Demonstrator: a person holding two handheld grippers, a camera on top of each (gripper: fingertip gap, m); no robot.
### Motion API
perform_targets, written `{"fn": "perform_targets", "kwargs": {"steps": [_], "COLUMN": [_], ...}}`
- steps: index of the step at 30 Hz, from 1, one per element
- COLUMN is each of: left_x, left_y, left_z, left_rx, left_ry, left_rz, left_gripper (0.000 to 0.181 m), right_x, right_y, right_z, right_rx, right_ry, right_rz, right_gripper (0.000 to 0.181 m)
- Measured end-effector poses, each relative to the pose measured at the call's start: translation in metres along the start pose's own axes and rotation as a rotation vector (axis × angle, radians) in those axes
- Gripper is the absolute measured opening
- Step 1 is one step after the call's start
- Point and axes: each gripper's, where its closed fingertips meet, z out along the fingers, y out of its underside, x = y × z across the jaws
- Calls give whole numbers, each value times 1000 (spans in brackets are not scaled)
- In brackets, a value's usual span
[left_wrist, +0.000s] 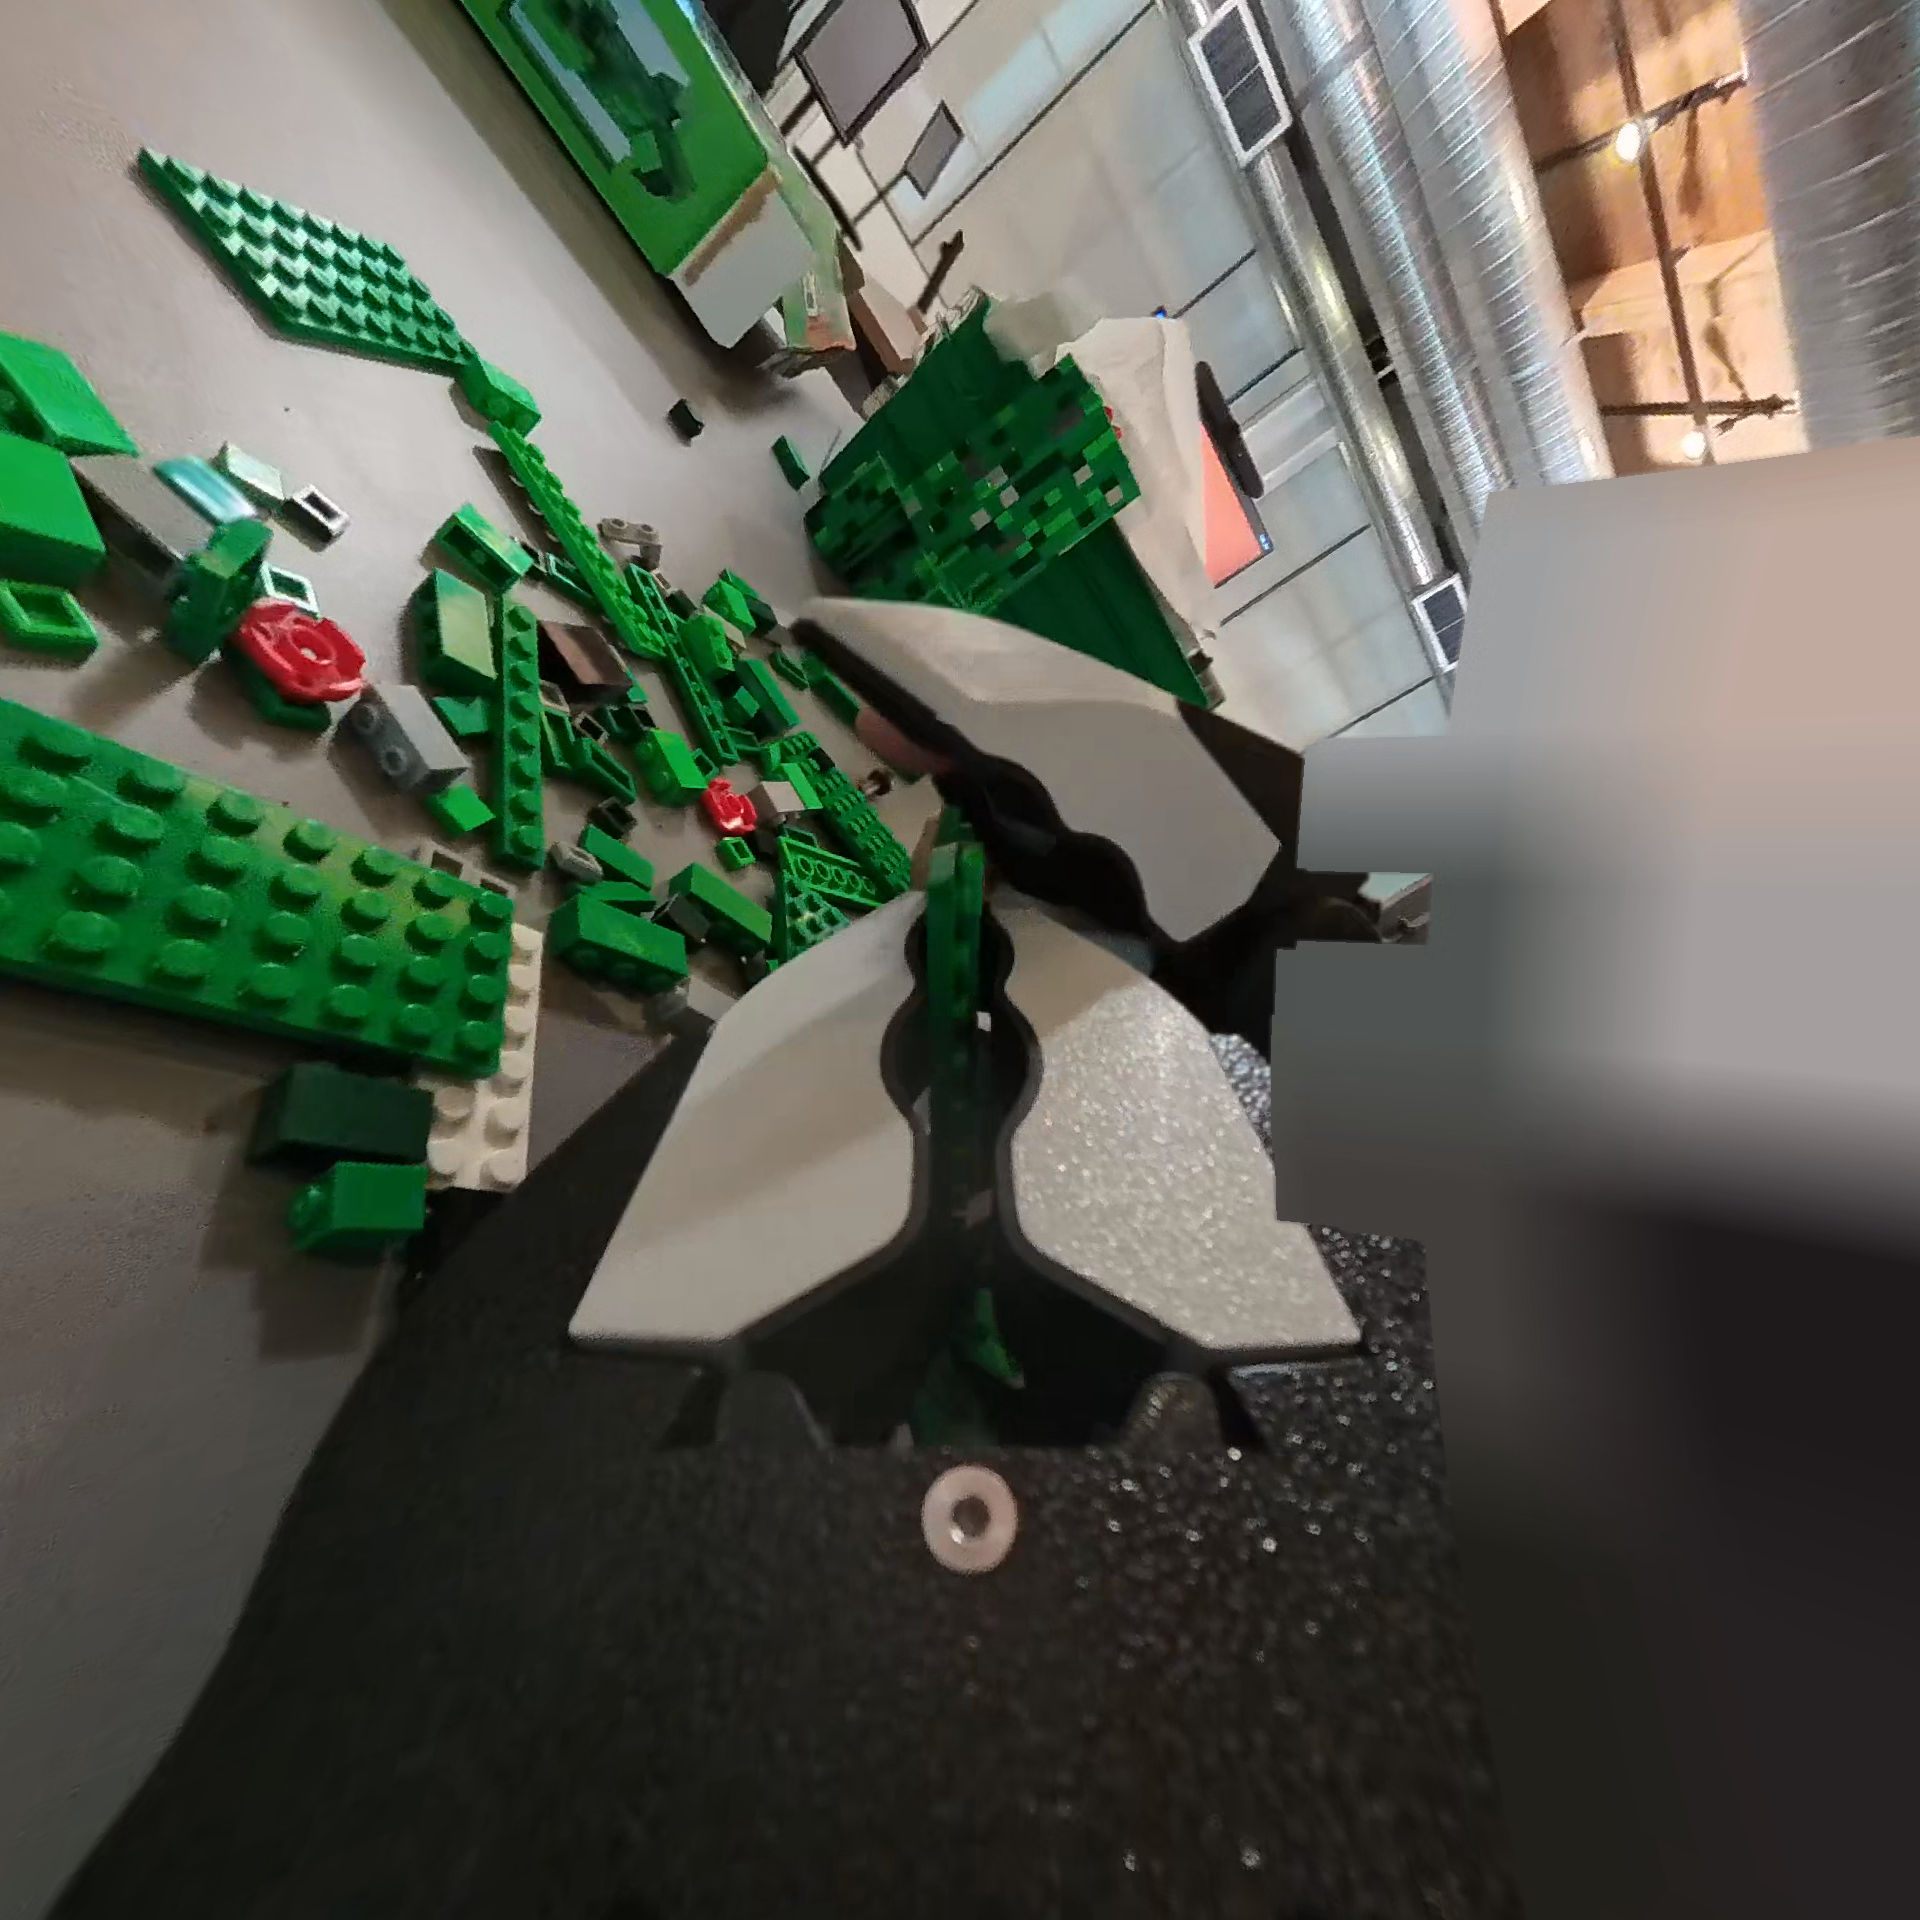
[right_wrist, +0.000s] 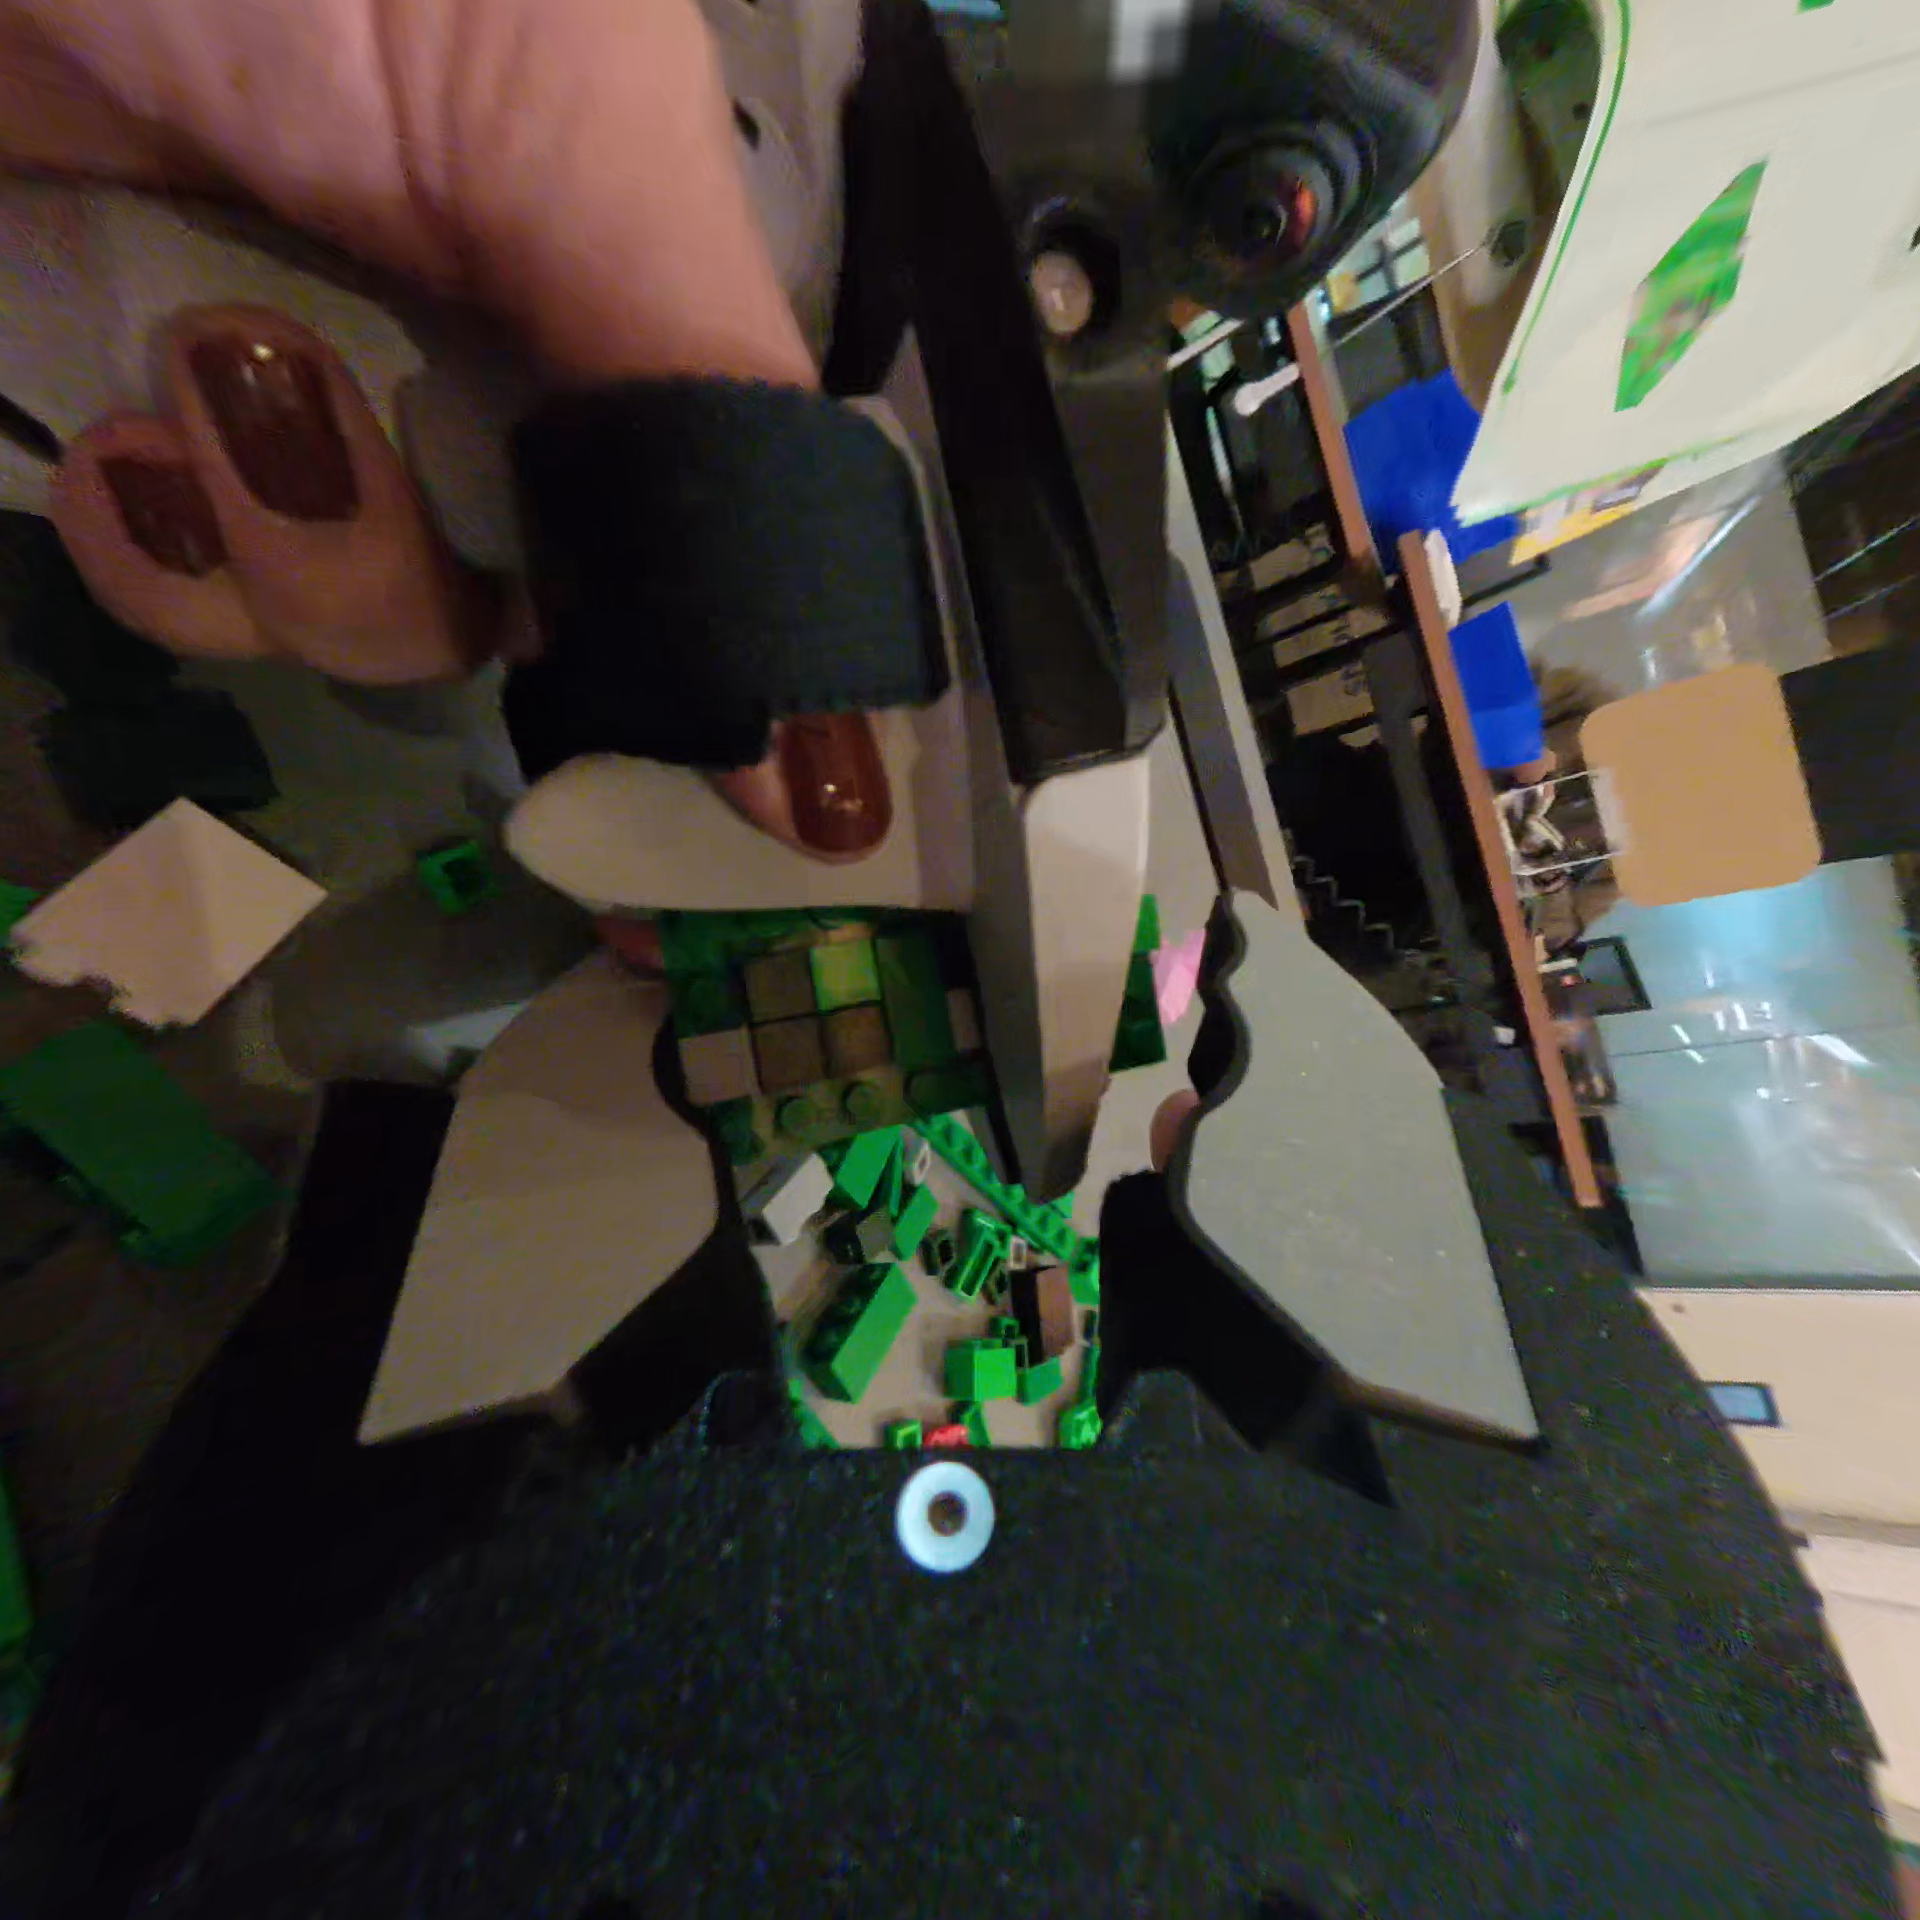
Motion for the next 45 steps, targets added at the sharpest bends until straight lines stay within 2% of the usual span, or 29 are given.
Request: {"fn": "perform_targets", "kwargs": {"steps": [7,17,22,24,30,34,40,45], "left_x": [1,9,13,12,22,16,11,9], "left_y": [4,9,12,11,4,4,5,6], "left_z": [2,4,6,7,6,4,3,4], "left_rx": [-33,-87,-134,-131,-49,-48,-50,-60], "left_ry": [-29,-34,-122,-173,-32,-43,-44,-56], "left_rz": [65,148,296,368,205,175,159,181], "left_gripper": [6,6,5,6,9,10,14,11], "right_x": [-6,-7,-6,-3,11,13,13,11], "right_y": [-2,-4,-4,-4,-4,1,2,2], "right_z": [-2,-7,-9,-10,-10,-6,-3,-3], "right_rx": [7,-14,-34,-31,-81,-122,-118,-101], "right_ry": [-27,-70,-72,-53,77,135,157,150], "right_rz": [-33,-43,-47,-58,-221,-315,-340,-310], "right_gripper": [86,94,99,95,93,93,92,92]}}
